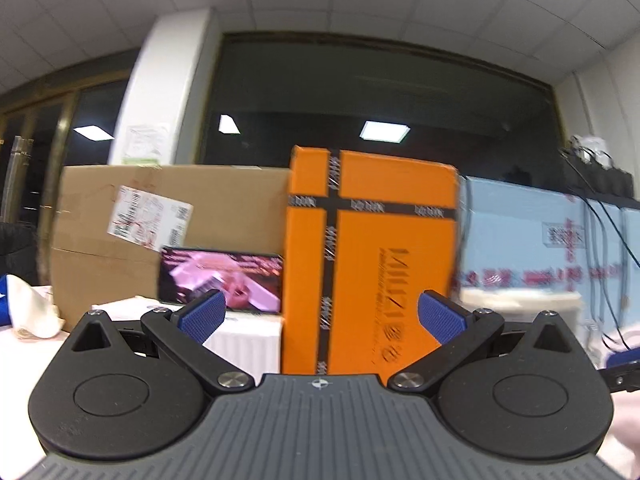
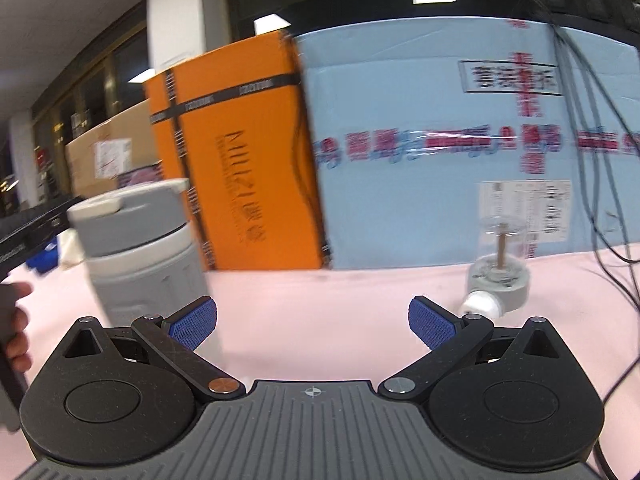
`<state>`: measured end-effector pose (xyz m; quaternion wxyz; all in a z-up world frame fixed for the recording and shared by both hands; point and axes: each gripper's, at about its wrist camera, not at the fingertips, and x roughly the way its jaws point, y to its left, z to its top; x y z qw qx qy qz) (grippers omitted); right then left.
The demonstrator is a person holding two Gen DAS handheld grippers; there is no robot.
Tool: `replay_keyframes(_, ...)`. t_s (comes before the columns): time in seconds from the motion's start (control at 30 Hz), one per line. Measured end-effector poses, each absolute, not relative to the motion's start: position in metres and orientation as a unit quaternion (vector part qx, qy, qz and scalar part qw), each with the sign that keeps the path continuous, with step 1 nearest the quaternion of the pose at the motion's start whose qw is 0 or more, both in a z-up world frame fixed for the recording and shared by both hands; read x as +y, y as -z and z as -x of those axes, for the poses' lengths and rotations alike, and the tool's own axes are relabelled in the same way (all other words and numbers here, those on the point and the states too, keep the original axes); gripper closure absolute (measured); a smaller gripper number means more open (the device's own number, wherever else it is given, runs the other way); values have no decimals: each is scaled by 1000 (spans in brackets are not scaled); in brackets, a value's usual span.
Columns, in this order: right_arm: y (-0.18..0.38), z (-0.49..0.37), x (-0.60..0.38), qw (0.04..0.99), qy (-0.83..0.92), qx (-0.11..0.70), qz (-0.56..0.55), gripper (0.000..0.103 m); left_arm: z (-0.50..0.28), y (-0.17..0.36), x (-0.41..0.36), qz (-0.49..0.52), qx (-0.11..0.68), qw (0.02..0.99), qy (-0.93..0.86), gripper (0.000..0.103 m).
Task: Clean container
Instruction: 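Move the right tool toward the white tissue beside the grey mug, then close the right tool on the white tissue and lift it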
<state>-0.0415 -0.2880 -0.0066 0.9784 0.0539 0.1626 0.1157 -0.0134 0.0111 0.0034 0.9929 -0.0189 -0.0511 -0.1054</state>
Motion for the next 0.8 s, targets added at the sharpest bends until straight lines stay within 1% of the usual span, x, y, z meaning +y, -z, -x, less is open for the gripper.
replay_keyframes(0.2,4,53,-272,962,-200,184,-5,0,16,-8,16,32,-49,989,132,0)
replay_keyframes(0.4,10,55,-264,927,-285,243,-3,0,16,-5,22,44,-46,989,134,0)
replay_keyframes(0.53,18,52,-253,918,-289,270,19,1,15,-3,22,44,-40,988,143,0)
replay_keyframes(0.57,20,52,-252,917,-289,274,24,3,15,-3,21,43,-41,988,145,0)
replay_keyframes(0.7,19,56,-244,914,-297,274,40,4,18,-3,21,45,-50,985,157,0)
replay_keyframes(0.73,20,57,-243,913,-299,276,44,9,19,-3,21,46,-54,985,160,0)
replay_keyframes(0.77,21,57,-242,911,-299,279,47,19,20,-3,21,46,-60,984,163,0)
replay_keyframes(0.8,22,55,-241,910,-299,282,49,25,22,-2,21,45,-65,983,165,0)
